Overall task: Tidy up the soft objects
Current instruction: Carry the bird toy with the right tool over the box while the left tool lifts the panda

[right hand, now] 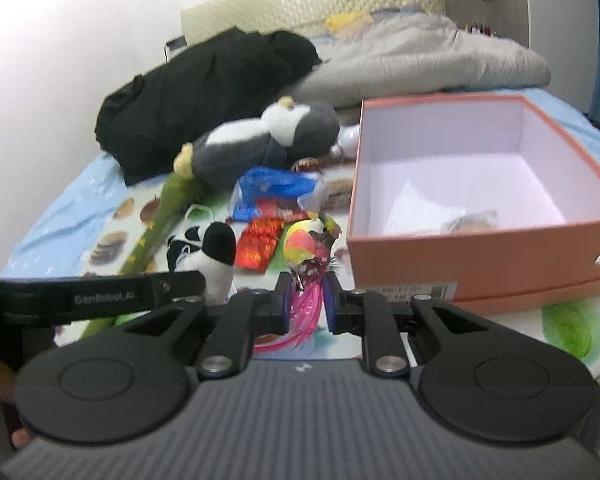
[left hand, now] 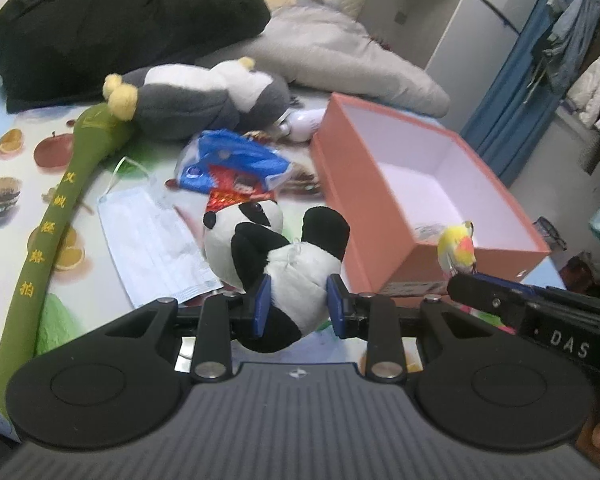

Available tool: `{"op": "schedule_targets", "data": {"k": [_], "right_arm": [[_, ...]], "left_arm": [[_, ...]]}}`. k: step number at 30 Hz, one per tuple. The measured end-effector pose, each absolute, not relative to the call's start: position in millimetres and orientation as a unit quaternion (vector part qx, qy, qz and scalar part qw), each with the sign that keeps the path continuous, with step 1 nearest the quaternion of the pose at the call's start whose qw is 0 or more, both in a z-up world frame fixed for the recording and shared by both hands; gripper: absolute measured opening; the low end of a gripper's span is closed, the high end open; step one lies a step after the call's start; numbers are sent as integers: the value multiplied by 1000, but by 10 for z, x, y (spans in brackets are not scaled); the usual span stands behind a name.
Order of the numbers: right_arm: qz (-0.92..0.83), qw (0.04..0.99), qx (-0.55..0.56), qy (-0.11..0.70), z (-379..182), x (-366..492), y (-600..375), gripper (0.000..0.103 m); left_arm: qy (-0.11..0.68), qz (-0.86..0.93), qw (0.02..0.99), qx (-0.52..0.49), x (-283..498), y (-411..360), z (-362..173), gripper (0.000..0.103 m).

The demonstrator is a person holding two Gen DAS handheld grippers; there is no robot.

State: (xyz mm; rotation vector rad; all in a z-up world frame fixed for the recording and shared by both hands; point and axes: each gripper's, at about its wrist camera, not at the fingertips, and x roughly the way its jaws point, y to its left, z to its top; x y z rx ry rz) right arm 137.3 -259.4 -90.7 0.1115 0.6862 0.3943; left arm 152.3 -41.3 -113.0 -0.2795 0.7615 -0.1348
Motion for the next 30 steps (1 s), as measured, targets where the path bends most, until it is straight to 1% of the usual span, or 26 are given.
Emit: {"op": "schedule_targets", "data": {"k": [9, 16, 18, 19, 21, 23, 25, 30], "right_arm": [[178, 933, 61, 308, -605, 1282, -2770, 20], [154, 937, 74, 303, -505, 1364, -3015, 20], [144, 939, 76, 303, -489, 1438, -3100, 20], [141, 939, 78, 304, -484, 1472, -3134, 20], [135, 939, 83, 305, -474, 1564, -3215, 20], [129, 940, 85, 306, -471, 1669, -3300, 20], [124, 939, 87, 308, -498, 1798, -3375, 20], [113, 934, 92, 325, -654, 2077, -3518, 20]], "left_arm": [[345, -107, 923, -132, 1442, -580, -757, 35], [333, -148, 922, -127, 1648, -857, -566, 35], [332, -158, 921, -124, 1767, -950, -530, 33], [333, -163, 921, -122, 1829, -998, -513, 31], [332, -174, 920, -117, 1964, -1102, -487, 17], [337, -181, 917, -115, 2138, -1212, -481, 12], [346, -182, 914, -109, 2318, -1324, -518, 10], [366, -174, 910, -94, 2633, -1495, -724, 10]]}}
